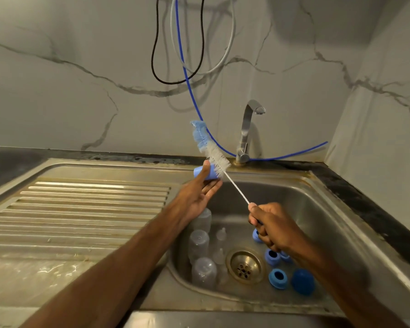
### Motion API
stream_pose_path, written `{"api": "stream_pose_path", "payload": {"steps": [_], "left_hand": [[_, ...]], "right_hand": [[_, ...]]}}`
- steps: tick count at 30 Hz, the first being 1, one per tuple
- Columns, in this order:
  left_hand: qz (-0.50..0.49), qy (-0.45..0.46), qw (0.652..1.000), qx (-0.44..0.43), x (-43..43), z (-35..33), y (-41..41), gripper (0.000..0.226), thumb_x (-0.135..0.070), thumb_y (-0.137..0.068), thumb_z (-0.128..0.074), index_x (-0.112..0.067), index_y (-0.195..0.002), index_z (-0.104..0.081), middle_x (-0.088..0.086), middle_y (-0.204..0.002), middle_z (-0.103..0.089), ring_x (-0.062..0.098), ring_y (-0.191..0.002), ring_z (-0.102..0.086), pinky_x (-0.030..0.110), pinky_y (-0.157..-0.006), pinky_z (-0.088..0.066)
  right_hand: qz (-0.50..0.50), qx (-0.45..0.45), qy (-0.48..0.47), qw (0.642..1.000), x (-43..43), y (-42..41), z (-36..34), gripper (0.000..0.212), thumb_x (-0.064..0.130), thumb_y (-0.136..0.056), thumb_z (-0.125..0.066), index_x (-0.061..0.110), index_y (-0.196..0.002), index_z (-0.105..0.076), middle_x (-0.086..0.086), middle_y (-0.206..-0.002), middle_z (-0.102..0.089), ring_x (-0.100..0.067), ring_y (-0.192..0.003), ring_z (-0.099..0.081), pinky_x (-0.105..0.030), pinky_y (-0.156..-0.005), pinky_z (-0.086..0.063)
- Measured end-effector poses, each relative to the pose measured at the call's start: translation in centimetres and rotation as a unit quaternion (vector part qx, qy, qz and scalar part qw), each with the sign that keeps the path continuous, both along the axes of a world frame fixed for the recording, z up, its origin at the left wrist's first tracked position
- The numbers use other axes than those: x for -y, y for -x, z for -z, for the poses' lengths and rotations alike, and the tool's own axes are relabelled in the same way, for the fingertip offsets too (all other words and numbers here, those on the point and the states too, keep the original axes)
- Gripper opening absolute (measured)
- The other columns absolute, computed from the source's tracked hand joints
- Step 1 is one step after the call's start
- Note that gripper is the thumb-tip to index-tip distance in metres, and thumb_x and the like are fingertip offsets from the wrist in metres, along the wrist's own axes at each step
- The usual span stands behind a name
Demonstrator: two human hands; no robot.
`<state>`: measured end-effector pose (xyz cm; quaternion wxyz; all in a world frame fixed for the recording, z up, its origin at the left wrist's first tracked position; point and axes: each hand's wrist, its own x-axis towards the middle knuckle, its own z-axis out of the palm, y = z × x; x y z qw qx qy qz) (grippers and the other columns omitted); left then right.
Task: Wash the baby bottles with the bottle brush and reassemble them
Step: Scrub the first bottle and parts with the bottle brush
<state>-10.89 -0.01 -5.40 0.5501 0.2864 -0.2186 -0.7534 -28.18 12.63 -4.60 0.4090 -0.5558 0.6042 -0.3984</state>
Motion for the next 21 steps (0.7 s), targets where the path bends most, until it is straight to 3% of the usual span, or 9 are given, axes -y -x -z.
{"api": "stream_pose_path", "payload": {"steps": [5,10,13,16,18,21], "left_hand": [[-0.006,0.006,1.000,-0.018,-0.6,-0.8,0.3,0.041,-0.017,-0.083,-0.081,0.000,-0.116,-0.064,0.022,-0.117,-0.072,0.031,-0.110,-0.072,0.038,-0.090,-0.060],[-0.100,0.005,0.994,-0.051,0.5,-0.2,-1.7,0.045,-0.017,-0.088,-0.078,-0.003,-0.128,-0.061,0.020,-0.120,-0.071,0.029,-0.103,-0.074,0.032,-0.075,-0.064],[-0.057,-0.001,0.996,-0.063,-0.5,-0.4,-0.5,0.048,-0.014,-0.086,-0.080,-0.002,-0.129,-0.062,0.021,-0.118,-0.072,0.032,-0.105,-0.074,0.035,-0.080,-0.064],[-0.009,0.017,1.000,-0.016,-1.5,-0.4,1.4,0.049,-0.013,-0.084,-0.081,0.000,-0.127,-0.062,0.023,-0.119,-0.071,0.033,-0.109,-0.072,0.038,-0.088,-0.062],[-0.034,0.028,0.999,0.009,-1.3,-0.4,1.4,0.047,-0.012,-0.083,-0.082,0.001,-0.124,-0.063,0.022,-0.118,-0.072,0.032,-0.108,-0.072,0.036,-0.086,-0.063],[-0.114,0.000,0.993,-0.021,0.0,-0.1,-0.7,0.046,-0.011,-0.080,-0.084,-0.002,-0.120,-0.064,0.019,-0.117,-0.073,0.029,-0.102,-0.075,0.034,-0.078,-0.064]], "right_hand": [[0.008,0.017,0.003,1.000,0.2,-0.4,0.2,0.047,0.037,-0.108,-0.039,0.014,-0.068,-0.050,0.003,-0.046,-0.032,-0.010,-0.038,-0.024,-0.018,-0.038,-0.017],[-0.031,0.005,-0.033,0.999,-0.4,-0.5,0.2,0.045,0.036,-0.108,-0.040,0.015,-0.070,-0.049,0.003,-0.048,-0.032,-0.009,-0.037,-0.022,-0.018,-0.039,-0.016],[-0.010,0.017,-0.017,1.000,0.0,-0.9,0.0,0.045,0.037,-0.108,-0.040,0.015,-0.069,-0.048,0.004,-0.047,-0.032,-0.009,-0.037,-0.023,-0.018,-0.039,-0.016],[0.023,0.059,-0.009,0.998,0.3,-1.0,-0.4,0.046,0.036,-0.109,-0.039,0.015,-0.069,-0.047,0.004,-0.048,-0.031,-0.009,-0.037,-0.023,-0.017,-0.039,-0.015],[0.011,0.067,-0.026,0.997,0.0,-0.9,-0.4,0.046,0.037,-0.109,-0.039,0.017,-0.068,-0.046,0.004,-0.050,-0.030,-0.009,-0.038,-0.022,-0.017,-0.040,-0.014],[-0.033,0.052,-0.059,0.996,-0.7,-1.1,0.0,0.045,0.036,-0.108,-0.040,0.018,-0.067,-0.045,0.003,-0.051,-0.028,-0.009,-0.038,-0.020,-0.017,-0.040,-0.013]]}}
